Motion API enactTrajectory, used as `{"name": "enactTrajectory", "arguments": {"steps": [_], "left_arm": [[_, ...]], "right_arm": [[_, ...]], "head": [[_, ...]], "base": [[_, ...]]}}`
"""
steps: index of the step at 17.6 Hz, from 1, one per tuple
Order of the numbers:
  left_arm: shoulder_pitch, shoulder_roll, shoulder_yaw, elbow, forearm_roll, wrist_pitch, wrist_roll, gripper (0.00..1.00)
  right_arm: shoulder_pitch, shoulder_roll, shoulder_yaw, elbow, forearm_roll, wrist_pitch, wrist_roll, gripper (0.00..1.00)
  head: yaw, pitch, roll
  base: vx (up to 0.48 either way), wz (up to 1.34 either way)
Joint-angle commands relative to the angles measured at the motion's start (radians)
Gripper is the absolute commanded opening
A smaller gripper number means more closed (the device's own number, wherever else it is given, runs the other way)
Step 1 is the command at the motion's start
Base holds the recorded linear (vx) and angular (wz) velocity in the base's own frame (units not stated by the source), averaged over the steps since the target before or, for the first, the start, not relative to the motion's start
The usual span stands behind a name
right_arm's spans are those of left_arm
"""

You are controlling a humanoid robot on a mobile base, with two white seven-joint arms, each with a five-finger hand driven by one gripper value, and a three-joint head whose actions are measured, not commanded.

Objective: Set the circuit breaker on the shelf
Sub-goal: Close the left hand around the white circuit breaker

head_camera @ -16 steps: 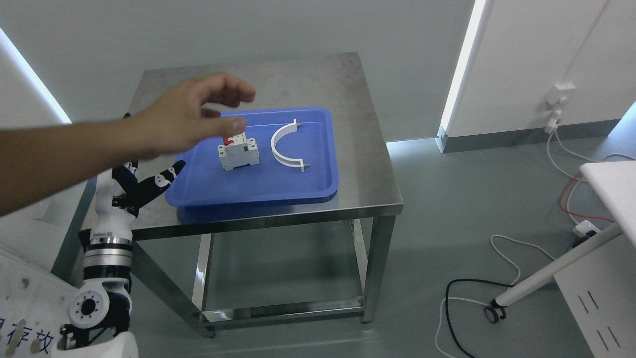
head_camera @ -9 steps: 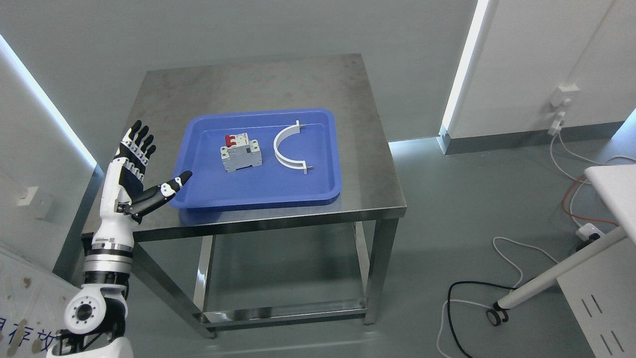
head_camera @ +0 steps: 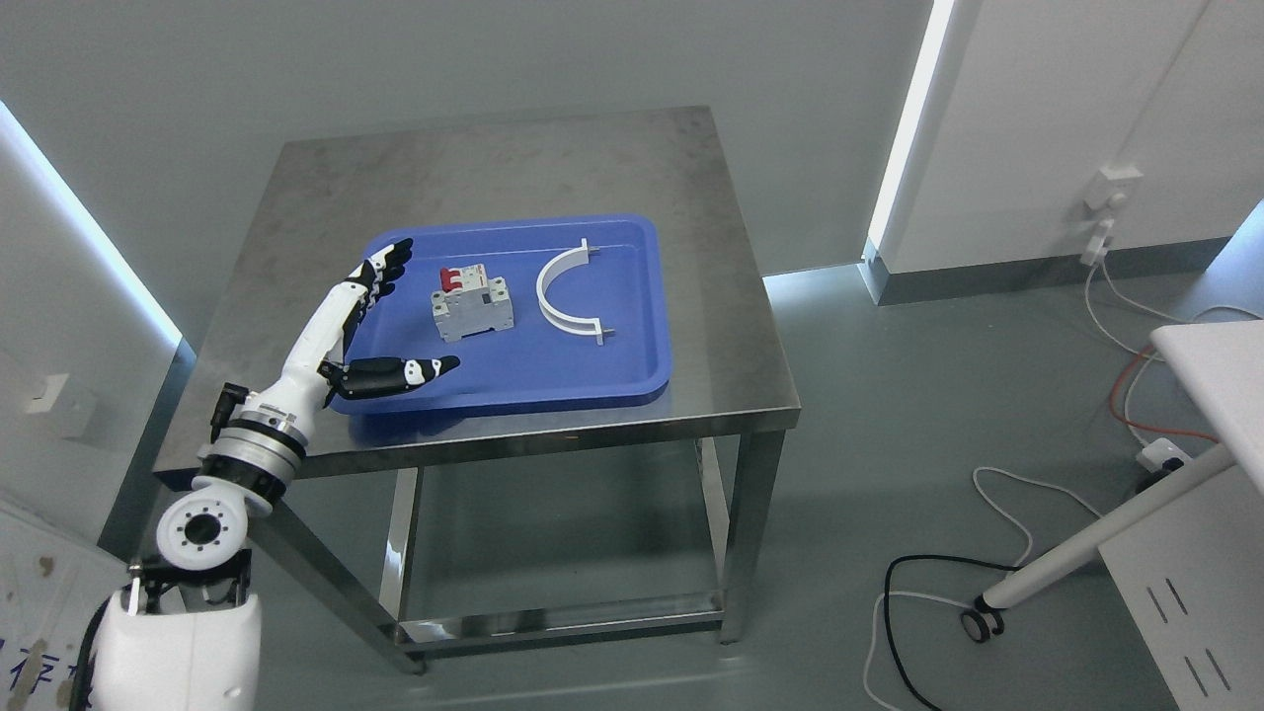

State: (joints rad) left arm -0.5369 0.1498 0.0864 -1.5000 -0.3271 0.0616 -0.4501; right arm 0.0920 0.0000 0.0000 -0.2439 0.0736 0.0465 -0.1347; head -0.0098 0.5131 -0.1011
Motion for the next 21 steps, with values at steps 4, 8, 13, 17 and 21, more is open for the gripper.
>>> {"name": "enactTrajectory", "arguments": {"steps": [4, 8, 13, 17, 21], "left_arm": [[-0.178, -0.027, -0.126, 0.222, -0.265, 0.041, -0.001, 0.91], [-0.183, -0.048, -0.146, 0.26, -0.267, 0.034, 0.001, 0.76], [-0.175, -0.032, -0.132, 0.297, -0.267, -0.04, 0.001, 0.49], [-0.172, -0.032, -0.068, 0.313, -0.267, -0.135, 0.002, 0.15], [-0.236, -0.132, 0.125, 0.325, -0.244, -0.293, 0.079, 0.1]], "right_arm": [[0.0, -0.017, 0.02, 0.0, 0.0, 0.033, 0.0, 1.0], [0.0, -0.017, 0.02, 0.0, 0.0, 0.033, -0.002, 1.0], [0.0, -0.017, 0.02, 0.0, 0.0, 0.033, 0.0, 1.0], [0.0, -0.017, 0.02, 0.0, 0.0, 0.032, -0.002, 1.0], [0.0, -0.017, 0.02, 0.0, 0.0, 0.033, -0.002, 1.0]], "head": [[0.0, 0.0, 0.0], [0.0, 0.0, 0.0], [0.0, 0.0, 0.0], [0.0, 0.0, 0.0], [0.0, 0.0, 0.0]], "base": [[0.0, -0.01], [0.003, 0.0], [0.012, 0.0], [0.002, 0.0], [0.0, 0.0]]}}
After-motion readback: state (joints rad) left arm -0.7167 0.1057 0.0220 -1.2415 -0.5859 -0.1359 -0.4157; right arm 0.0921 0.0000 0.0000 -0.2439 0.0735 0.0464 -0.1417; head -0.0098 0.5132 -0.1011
